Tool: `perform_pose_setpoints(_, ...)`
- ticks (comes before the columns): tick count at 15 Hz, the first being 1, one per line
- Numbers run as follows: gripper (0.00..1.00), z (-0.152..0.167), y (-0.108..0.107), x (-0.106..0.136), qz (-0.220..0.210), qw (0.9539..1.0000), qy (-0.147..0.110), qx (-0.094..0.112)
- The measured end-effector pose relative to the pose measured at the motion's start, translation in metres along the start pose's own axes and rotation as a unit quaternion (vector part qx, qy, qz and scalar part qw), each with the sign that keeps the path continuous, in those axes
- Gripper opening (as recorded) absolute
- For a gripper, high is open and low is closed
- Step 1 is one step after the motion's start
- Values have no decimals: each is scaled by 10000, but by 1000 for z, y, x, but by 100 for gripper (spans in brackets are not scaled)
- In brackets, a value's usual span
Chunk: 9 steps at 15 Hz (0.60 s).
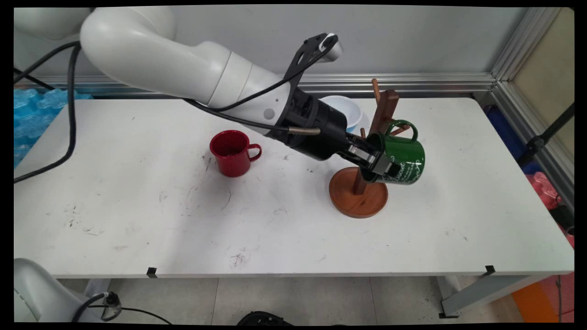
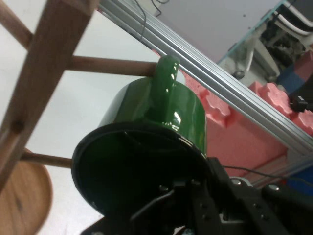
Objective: Place the picked object on the table
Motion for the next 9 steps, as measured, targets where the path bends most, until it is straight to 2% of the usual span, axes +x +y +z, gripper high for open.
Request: perform_pose_setpoints(9,0,-13,20,-9,101,9997,-131,-179)
